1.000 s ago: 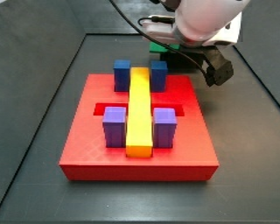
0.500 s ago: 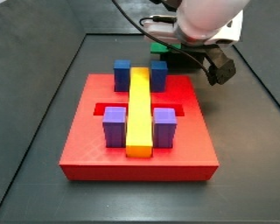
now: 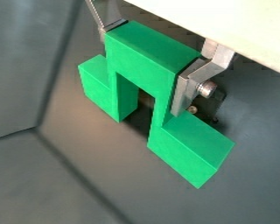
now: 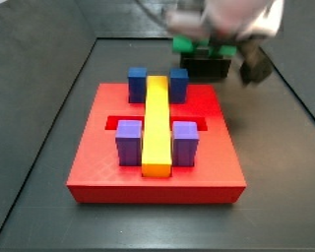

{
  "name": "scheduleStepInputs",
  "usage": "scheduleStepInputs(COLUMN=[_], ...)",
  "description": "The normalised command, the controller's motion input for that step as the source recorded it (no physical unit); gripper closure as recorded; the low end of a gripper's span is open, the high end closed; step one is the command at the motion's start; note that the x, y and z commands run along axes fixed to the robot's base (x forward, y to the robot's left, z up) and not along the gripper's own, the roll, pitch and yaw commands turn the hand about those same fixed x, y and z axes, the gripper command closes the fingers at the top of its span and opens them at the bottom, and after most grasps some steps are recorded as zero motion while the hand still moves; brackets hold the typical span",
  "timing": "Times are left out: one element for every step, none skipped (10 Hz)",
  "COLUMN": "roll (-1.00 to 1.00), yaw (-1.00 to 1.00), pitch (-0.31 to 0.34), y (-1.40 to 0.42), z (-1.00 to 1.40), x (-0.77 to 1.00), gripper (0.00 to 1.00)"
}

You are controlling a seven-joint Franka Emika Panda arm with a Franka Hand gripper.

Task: Pick up the green object. Move up. Place the green object on the fixture. Regrasp the green object. Move to above the board. Insert the green object.
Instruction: Move to above the board.

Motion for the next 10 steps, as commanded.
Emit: scheduleStepInputs(roll=[-0.02, -0.01, 0.00, 0.00, 0.00, -0.01, 0.00, 0.00, -1.00, -1.00], yaw=[0.04, 0.04, 0.01, 0.00, -0.01, -0.01, -0.01, -0.01, 0.05, 0.05], pitch=[-0.014, -0.039, -0.012, -0.006, -0.006, 0.012, 0.030, 0.048, 0.114, 0.110], y=[-0.01, 0.01, -0.01, -0.02, 0.00, -0.01, 0.00, -0.01, -1.40, -1.40], z=[1.40, 1.40, 1.40, 1.40, 1.40, 1.00, 0.46, 0.19, 0.27, 0.28], x=[-0.05, -0.06, -0.04, -0.05, -0.05, -0.04, 0.00, 0.02, -0.84, -0.86], gripper=[1.00, 1.00, 1.00, 1.00, 1.00, 1.00, 1.00, 1.00, 1.00, 1.00])
